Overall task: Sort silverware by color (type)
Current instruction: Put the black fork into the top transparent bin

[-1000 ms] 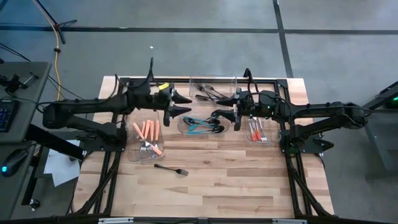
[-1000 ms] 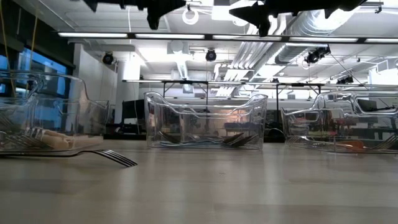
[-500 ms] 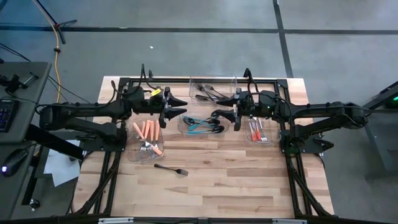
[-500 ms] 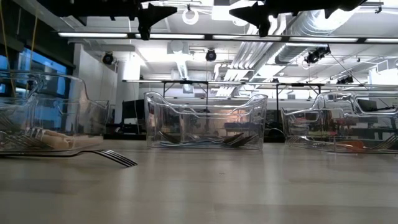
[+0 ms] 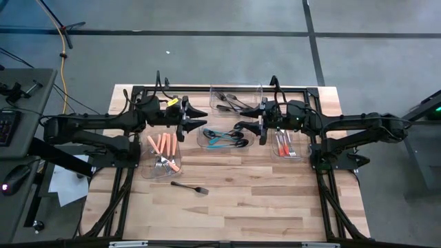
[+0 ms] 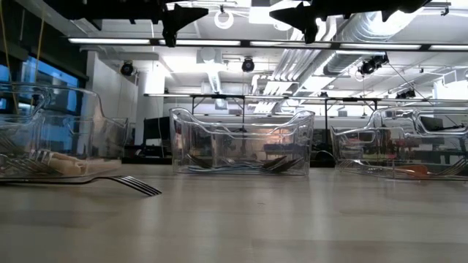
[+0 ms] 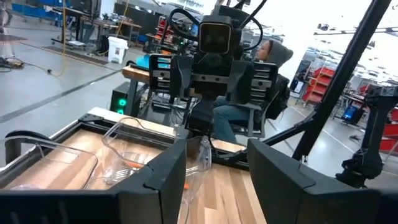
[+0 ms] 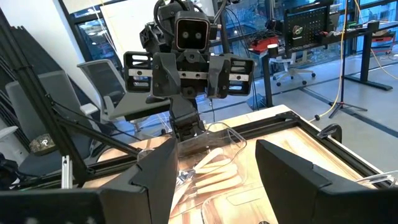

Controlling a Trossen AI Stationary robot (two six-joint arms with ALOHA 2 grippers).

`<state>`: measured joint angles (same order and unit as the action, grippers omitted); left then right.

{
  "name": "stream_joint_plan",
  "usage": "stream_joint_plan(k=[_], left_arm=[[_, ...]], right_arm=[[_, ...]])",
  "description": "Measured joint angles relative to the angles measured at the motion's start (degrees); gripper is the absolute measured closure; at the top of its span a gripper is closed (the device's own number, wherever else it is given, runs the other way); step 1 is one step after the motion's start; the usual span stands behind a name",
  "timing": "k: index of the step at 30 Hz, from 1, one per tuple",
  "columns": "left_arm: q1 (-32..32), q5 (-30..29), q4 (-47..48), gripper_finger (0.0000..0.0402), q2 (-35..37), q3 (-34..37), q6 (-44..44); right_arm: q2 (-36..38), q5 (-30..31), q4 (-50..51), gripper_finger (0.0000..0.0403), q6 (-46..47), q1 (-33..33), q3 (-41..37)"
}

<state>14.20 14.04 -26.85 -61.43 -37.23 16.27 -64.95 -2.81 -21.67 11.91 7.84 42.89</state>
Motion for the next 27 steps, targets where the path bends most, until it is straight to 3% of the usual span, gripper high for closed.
stream_joint_plan(k=[6, 10, 14, 22, 27], left_arm=[[-1.1, -3.2, 4.5, 0.0244, 0.0, -2.7, -0.6], [-4.9, -3.6, 19.7, 0.0250, -0.7, -10.6, -7.8], [-11.6, -9.2, 35.3, 0.0257, -3.5, -19.8, -14.7], [-26.5, -22.2, 53.5, 0.0268, -15.1, -34.8, -15.2], [-32.9, -23.8, 55.7, 0.0268, -22.9, -38.4, -10.8]], right_arm=[[0.0, 0.2, 0.0, 0.0201, 0.0, 0.0, 0.0], [0.0, 0.2, 0.0, 0.0201, -0.9, 0.3, 0.0], [0.0, 0.5, 0.4, 0.0201, -3.1, 0.4, 0.0], [0.0, 1.1, 7.0, 0.0201, -7.5, 0.4, 0.0], [0.0, 1.1, 12.2, 0.0201, -8.1, 0.4, 0.0]])
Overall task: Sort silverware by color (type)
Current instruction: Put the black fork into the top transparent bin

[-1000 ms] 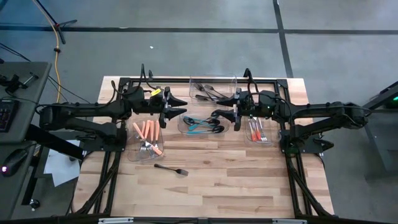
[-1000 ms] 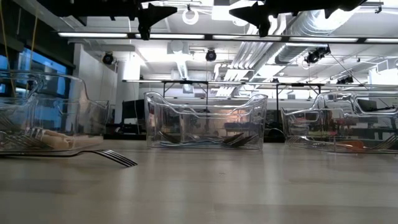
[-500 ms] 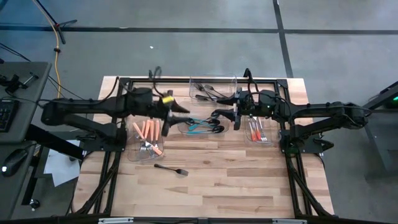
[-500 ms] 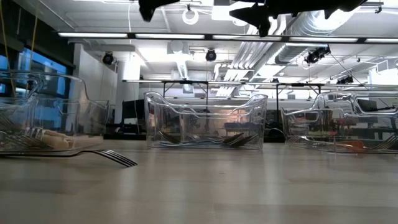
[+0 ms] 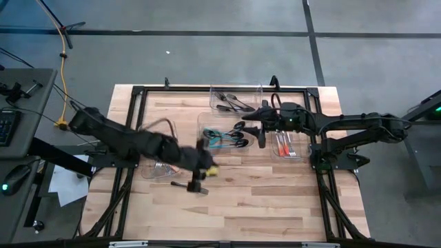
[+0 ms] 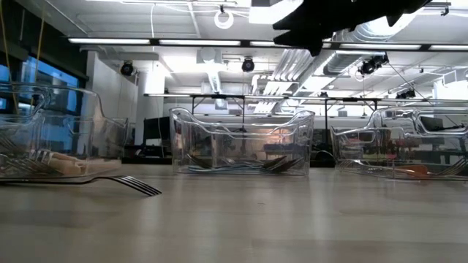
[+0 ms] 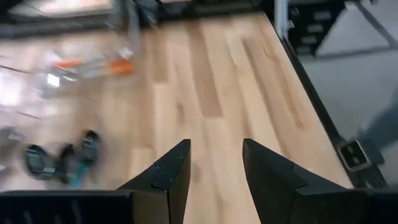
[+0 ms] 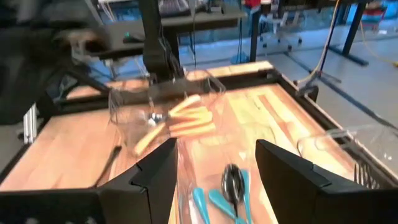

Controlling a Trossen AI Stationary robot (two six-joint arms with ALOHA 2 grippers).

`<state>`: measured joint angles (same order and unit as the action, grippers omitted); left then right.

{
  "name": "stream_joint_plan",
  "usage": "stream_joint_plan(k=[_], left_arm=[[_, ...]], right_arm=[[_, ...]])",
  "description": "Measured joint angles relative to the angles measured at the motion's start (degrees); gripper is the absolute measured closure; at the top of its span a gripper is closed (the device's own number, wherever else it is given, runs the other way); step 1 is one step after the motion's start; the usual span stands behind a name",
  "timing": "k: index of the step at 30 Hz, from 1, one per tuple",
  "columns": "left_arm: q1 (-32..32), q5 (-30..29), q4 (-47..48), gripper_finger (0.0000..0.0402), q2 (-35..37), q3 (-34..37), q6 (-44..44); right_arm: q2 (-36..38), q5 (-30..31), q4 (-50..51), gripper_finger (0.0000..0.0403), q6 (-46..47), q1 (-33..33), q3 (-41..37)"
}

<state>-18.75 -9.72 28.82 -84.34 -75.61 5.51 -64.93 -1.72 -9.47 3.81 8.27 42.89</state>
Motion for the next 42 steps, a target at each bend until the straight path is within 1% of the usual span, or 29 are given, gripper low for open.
stream_joint_plan(k=[4, 7, 11, 14, 16, 23, 26, 33, 42], left_arm=[[-3.6, 0.4, 1.6, 0.0268, -4.8, 0.0, 4.5], [-5.5, 2.2, 5.8, 0.0268, -7.7, 0.0, 5.8], [-7.4, 3.1, 13.0, 0.0268, -11.4, 0.0, 4.4], [-7.9, 3.2, 15.6, 0.0268, -14.5, 0.0, 1.9], [-7.9, 3.7, 14.9, 0.0268, -16.4, 0.0, 1.4], [-6.9, 6.0, 14.6, 0.0268, -22.7, 0.0, 0.8], [-6.0, 8.2, 14.6, 0.0268, -24.4, 0.0, 1.6], [-4.4, 8.3, 14.5, 0.0268, -26.6, 0.0, 3.6], [-3.3, 10.8, 14.2, 0.0262, -26.5, 0.0, 4.8]], right_arm=[[0.0, 0.0, 1.9, 0.0201, 0.3, 0.0, 0.0], [0.0, 0.0, 2.0, 0.0201, 1.6, 0.0, 0.0], [0.0, 0.0, 2.0, 0.0201, 3.4, 0.0, 0.0], [0.0, 0.0, 2.1, 0.0201, 5.0, 0.0, 0.0], [0.0, 0.0, 2.5, 0.0201, 6.5, 0.0, 0.0], [0.0, 0.0, 2.8, 0.0201, 6.8, 0.0, 0.0], [0.0, 0.0, 2.9, 0.0201, 6.7, 0.0, 0.0], [0.0, 0.0, 2.9, 0.0201, 6.7, 0.0, 0.0], [0.0, 0.0, 2.9, 0.0201, 6.3, 0.0, 0.0]])
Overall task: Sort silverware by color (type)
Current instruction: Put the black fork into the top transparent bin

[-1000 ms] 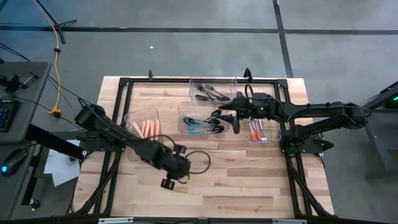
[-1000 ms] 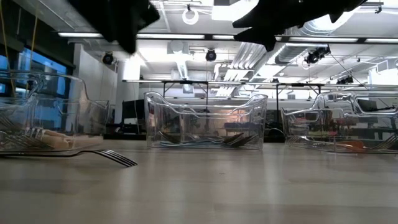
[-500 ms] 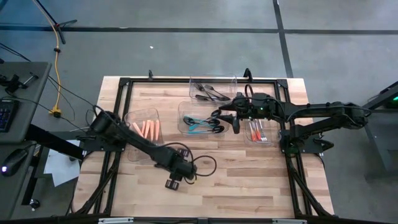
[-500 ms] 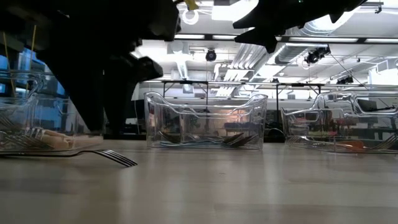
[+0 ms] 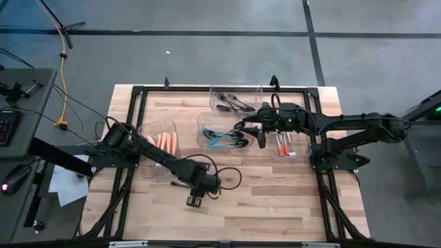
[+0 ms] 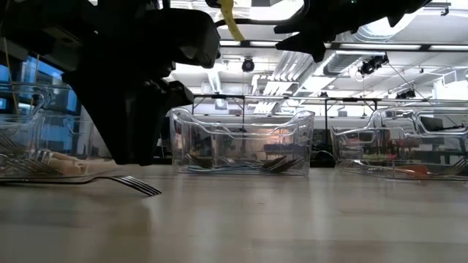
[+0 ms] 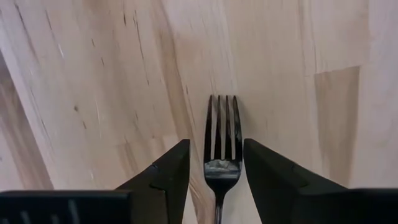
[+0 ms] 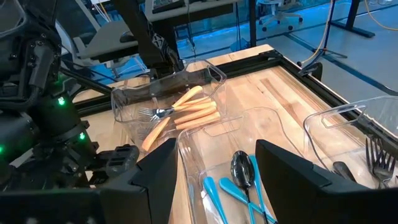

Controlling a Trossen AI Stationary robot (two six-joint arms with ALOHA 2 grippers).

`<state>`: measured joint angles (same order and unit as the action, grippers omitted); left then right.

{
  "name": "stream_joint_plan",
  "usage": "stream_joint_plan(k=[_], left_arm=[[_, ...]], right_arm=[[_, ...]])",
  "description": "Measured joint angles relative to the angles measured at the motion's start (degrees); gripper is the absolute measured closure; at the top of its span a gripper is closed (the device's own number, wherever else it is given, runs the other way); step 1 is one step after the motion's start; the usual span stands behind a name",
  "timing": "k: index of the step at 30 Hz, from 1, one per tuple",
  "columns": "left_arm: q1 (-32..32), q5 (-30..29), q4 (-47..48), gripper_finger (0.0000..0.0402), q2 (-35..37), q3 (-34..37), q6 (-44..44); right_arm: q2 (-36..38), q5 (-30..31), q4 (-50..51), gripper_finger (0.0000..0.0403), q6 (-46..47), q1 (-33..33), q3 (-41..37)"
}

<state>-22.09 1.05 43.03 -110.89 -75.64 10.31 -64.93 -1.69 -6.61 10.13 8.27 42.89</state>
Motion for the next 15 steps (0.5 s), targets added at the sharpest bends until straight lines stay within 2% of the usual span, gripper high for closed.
stream_joint_plan(k=[15], left_arm=[[0.0, 0.2, 0.0, 0.0176, 0.0, 0.0, 0.0]], right_arm=[[0.0, 0.0, 0.0, 0.0201, 0.3, 0.0, 0.0]])
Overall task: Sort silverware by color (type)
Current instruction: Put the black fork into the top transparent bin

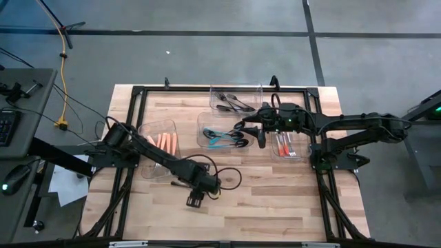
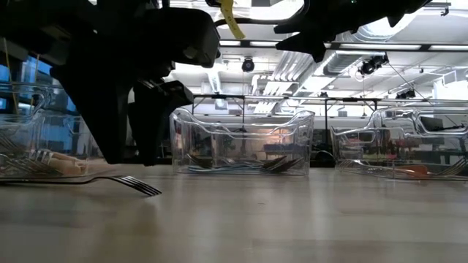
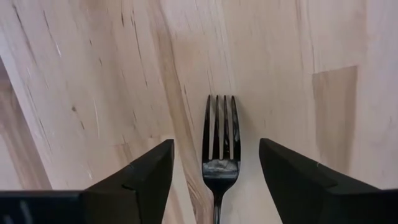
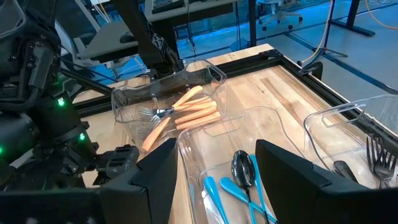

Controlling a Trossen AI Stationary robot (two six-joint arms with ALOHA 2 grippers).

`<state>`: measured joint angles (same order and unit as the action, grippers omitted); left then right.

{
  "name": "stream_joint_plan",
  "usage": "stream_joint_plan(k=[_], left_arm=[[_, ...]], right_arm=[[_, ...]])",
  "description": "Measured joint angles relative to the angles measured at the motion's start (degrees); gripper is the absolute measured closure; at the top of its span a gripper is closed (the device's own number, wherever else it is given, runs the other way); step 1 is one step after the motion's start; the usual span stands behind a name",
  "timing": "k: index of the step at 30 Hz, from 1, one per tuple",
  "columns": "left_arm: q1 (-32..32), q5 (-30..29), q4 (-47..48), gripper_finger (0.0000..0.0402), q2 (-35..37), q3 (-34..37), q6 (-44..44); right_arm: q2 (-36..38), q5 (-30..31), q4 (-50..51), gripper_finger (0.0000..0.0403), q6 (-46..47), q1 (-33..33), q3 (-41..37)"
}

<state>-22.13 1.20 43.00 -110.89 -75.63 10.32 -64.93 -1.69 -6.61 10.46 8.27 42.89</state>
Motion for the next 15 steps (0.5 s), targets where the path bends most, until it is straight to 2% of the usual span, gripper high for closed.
stream_joint_plan(k=[15], left_arm=[[0.0, -0.1, -2.1, 0.0174, -0.4, 1.8, -0.1]], right_arm=[[0.0, 0.0, 0.0, 0.0201, 0.0, 0.0, 0.0]])
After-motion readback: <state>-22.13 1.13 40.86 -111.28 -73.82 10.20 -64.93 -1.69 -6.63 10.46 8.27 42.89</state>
